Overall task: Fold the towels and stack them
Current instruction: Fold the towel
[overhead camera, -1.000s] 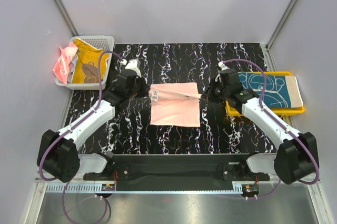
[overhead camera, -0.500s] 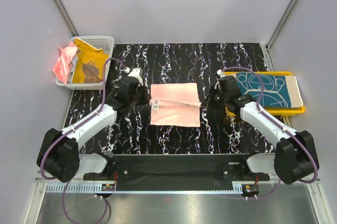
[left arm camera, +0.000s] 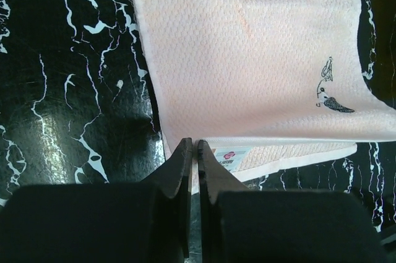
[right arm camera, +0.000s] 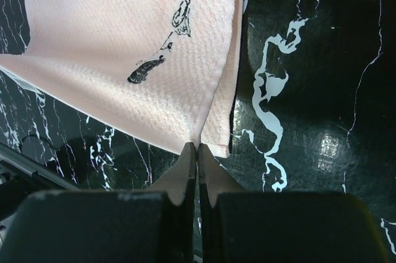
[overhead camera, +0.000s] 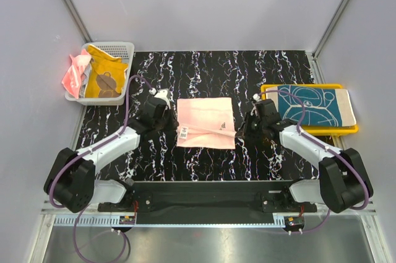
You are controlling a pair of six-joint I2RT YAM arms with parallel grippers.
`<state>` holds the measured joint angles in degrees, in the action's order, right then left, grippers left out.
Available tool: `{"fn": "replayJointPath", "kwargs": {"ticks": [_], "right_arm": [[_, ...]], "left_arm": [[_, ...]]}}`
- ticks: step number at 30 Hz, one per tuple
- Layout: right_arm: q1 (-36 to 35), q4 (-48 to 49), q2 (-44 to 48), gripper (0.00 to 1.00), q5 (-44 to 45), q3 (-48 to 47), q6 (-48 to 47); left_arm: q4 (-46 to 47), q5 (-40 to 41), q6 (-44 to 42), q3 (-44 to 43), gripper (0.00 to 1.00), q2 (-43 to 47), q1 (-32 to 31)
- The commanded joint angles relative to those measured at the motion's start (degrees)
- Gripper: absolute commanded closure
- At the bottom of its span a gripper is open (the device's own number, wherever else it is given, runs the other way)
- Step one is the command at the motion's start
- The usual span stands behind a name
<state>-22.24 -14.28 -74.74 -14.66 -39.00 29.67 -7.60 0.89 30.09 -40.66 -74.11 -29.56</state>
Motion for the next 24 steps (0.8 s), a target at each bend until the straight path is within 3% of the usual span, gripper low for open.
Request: {"fn": "replayJointPath", "kwargs": {"ticks": [1, 12, 20, 24], "right_arm": [[0.1, 1.4, -0.5, 1.0, 0.7, 1.3, -0.1], [0.2, 5.1, -2.4, 1.0, -3.0, 3.8, 0.9], [0.1, 5.4, -2.3, 0.99, -3.5, 5.0, 1.2], [0.0, 5.8, -2.6, 0.97, -3.8, 5.1, 1.5]], "left_arm": [[2.3, 1.9, -0.1, 0.8, 0.98, 0.1, -0.2], [1.5, 0.5, 2.1, 4.0, 0.89, 2.6, -1.5], [-3.4, -0.5, 3.0, 4.3, 0.66, 9.1, -2.0], [-5.1, -0.5, 3.0, 2.6, 0.64, 11.4, -1.9]]}}
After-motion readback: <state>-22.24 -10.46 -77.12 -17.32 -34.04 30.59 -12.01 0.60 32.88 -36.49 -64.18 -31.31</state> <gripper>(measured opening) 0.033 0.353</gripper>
